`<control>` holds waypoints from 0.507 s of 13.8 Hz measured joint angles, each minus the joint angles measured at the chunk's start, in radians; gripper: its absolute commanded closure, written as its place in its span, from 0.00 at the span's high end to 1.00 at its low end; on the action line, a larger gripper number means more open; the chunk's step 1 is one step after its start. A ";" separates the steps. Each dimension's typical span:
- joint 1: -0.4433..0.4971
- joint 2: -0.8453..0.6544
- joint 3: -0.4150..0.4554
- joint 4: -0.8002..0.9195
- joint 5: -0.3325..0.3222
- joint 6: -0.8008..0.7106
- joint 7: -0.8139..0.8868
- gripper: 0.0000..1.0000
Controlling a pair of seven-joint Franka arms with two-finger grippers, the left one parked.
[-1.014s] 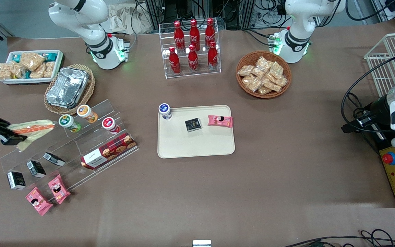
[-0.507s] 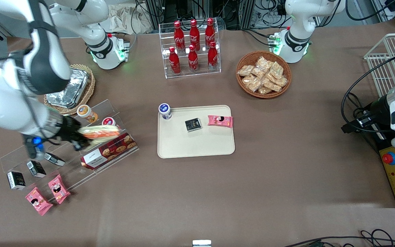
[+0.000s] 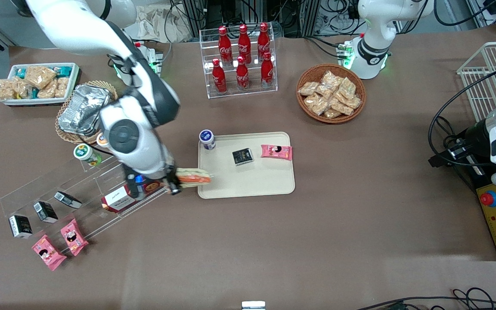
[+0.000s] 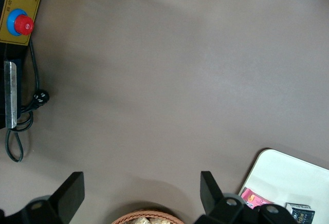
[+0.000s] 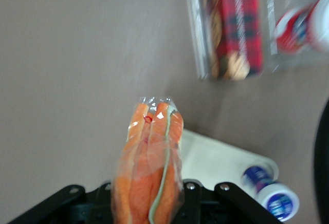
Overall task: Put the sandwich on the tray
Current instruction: 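Carry the held sandwich with the right gripper over the cream tray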
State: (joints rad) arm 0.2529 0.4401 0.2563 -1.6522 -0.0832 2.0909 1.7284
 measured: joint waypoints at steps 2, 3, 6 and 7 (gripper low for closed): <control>0.057 0.049 0.001 0.001 -0.024 0.050 0.069 0.00; 0.087 0.073 0.001 0.002 -0.057 0.072 0.123 0.00; 0.159 0.142 0.002 0.011 -0.140 0.126 0.258 0.00; 0.179 0.163 0.002 0.017 -0.143 0.146 0.283 0.00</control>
State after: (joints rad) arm 0.4316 0.6031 0.2578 -1.6355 -0.2260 2.2365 2.0119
